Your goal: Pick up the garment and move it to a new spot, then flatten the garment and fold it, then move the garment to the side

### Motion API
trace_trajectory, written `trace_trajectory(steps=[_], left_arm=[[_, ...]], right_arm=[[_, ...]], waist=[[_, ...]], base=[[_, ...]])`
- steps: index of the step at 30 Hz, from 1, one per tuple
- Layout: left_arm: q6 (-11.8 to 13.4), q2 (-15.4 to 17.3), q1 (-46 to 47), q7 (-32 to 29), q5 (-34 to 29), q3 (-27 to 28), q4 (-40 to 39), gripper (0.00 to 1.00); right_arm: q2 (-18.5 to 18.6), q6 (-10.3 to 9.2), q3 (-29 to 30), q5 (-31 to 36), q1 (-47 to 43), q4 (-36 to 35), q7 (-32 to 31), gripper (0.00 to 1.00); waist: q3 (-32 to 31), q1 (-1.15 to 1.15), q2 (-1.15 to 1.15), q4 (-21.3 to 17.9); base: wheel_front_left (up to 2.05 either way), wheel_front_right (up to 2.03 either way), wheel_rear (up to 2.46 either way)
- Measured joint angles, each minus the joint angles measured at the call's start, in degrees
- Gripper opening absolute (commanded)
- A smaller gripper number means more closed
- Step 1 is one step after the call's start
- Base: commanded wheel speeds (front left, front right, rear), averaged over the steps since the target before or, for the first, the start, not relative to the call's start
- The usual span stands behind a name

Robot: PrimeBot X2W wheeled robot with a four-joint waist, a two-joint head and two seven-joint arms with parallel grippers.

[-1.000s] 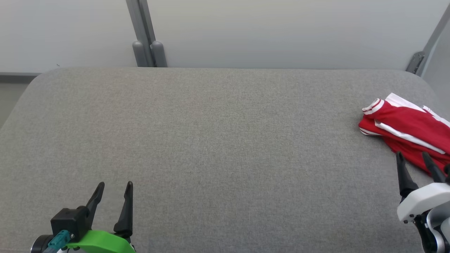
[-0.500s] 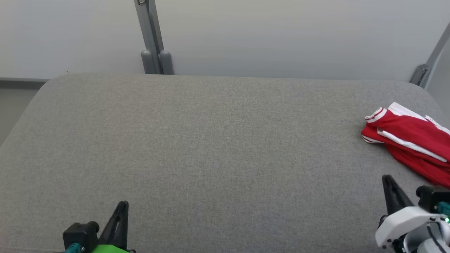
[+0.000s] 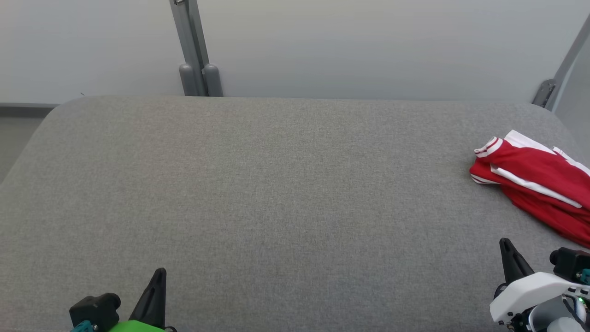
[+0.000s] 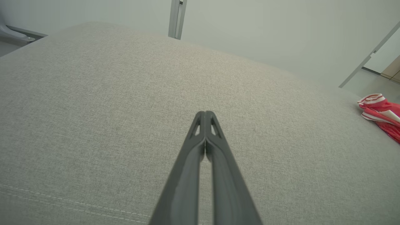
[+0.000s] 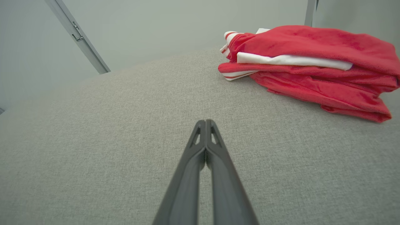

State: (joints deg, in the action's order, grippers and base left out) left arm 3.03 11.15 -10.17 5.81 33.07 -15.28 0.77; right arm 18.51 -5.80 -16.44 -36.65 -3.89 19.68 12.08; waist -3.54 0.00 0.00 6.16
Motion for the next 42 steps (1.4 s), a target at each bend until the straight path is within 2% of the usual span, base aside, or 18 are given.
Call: trace_trajectory(steps=[42], left_arm=[[-3.2, -2.91, 3.56, -4.34, 26.77, 7.23, 4.71, 0.0]], right_arm=[[-6.98, 5.27, 10.51, -23.59, 2.71, -1.27, -8.1, 0.0]], waist=[[1.65, 0.0, 0.0, -2.72]], base=[[0.0, 0.0, 0.0]])
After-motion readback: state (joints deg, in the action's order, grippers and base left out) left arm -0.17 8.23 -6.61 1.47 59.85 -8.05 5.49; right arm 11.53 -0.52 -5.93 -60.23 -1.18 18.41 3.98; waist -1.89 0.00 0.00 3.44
